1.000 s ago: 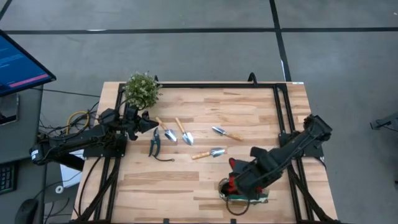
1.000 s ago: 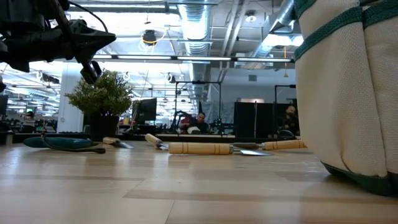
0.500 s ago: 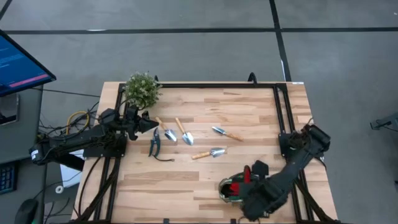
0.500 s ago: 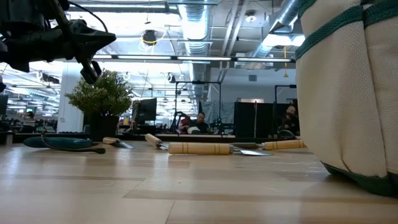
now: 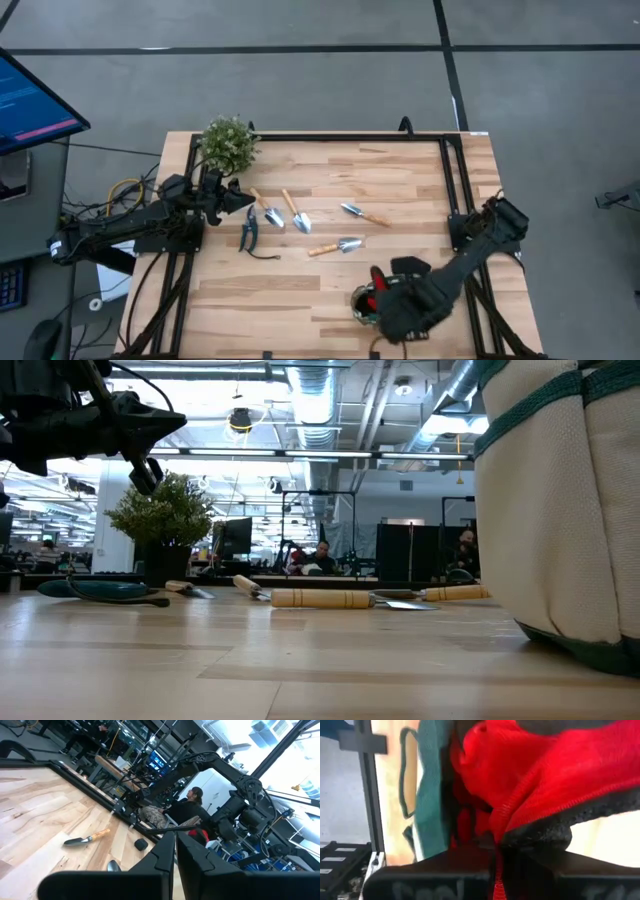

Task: Pick & Place Garden tools in Gardening bag
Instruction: Put the red glove into the gardening bag

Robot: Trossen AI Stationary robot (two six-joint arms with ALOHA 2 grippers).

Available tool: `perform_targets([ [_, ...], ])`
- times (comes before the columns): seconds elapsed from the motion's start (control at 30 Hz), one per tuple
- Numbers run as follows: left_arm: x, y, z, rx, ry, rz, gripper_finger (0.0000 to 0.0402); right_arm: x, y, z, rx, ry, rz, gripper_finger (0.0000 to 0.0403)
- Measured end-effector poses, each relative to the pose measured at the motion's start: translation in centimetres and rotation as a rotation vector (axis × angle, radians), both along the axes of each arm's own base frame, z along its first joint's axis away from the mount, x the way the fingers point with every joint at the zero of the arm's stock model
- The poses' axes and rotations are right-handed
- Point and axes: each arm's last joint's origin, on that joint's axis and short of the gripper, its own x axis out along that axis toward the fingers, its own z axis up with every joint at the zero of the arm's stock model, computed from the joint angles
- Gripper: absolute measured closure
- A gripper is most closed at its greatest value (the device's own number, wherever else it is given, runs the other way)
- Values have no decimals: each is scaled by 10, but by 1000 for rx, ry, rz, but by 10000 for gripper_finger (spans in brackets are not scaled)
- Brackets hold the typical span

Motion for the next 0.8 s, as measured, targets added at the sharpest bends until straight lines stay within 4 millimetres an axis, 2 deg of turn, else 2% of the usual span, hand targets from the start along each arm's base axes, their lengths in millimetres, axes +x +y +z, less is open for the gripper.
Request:
perform_targets([
  [0.17,0,0,0,0,-1,1,384,13,-3,-6,28,-16,16,403],
  [0.4,0,0,0,-1,3,0,384,21,20,-35,35,16,68,403],
  [0.53,1,1,-1,-7,15,0,384,33,16,-51,3,43,27,403],
  [0.67,3,1,-3,-14,29,0,384,38,13,-55,-6,56,8,403],
  [0.8,4,2,-4,-20,41,0,384,45,13,-56,-22,-29,3,403],
])
